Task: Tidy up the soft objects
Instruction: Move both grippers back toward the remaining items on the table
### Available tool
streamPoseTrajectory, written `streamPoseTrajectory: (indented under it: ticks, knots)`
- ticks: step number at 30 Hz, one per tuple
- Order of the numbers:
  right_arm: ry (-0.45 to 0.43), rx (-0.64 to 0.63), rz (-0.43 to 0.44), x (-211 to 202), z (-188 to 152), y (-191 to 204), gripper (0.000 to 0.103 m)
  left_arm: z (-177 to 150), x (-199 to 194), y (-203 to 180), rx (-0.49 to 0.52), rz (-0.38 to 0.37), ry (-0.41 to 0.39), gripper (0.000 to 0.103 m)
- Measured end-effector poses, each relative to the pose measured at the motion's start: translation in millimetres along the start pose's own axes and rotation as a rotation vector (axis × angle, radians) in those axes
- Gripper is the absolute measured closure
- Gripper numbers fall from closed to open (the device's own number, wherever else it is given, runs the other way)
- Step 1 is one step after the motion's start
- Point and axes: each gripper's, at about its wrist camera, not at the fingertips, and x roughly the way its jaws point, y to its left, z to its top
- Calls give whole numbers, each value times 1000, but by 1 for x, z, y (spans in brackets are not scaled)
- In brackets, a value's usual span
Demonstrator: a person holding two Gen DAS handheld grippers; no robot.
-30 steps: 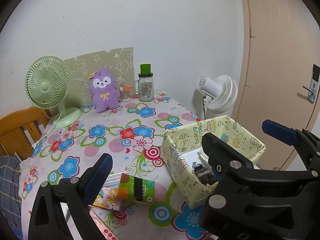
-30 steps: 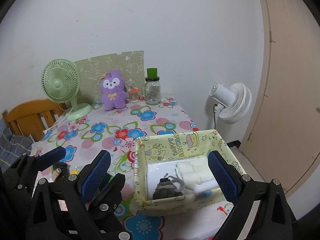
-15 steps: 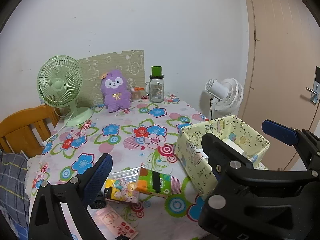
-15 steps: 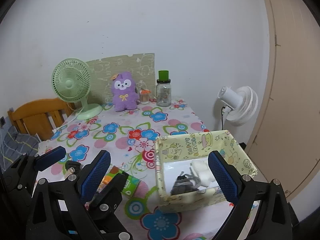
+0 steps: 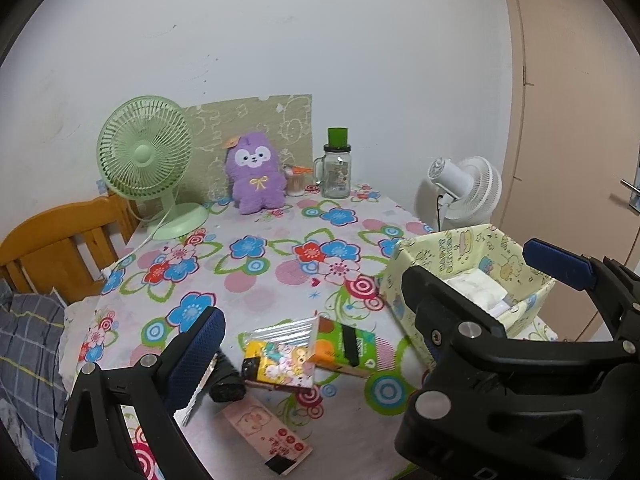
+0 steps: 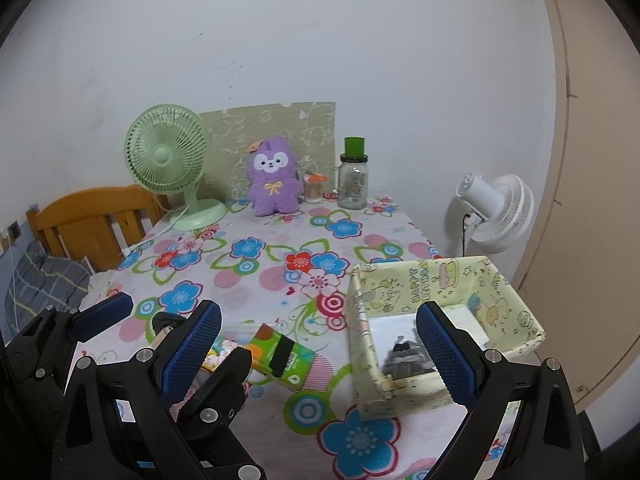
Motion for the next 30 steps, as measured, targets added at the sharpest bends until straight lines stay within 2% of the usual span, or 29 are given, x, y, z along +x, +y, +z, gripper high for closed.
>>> streamPoseTrajectory:
  ticks: [4, 16, 30]
  knots:
    - [5, -14, 11, 6, -5, 9, 4, -6, 3, 8, -12, 23, 8, 3]
    - [40, -32, 45, 33, -19, 32, 4, -24, 21, 34, -33, 31, 57, 3]
    - [118, -53, 66, 72, -33, 50, 4, -43, 53, 59, -94, 39, 141, 3]
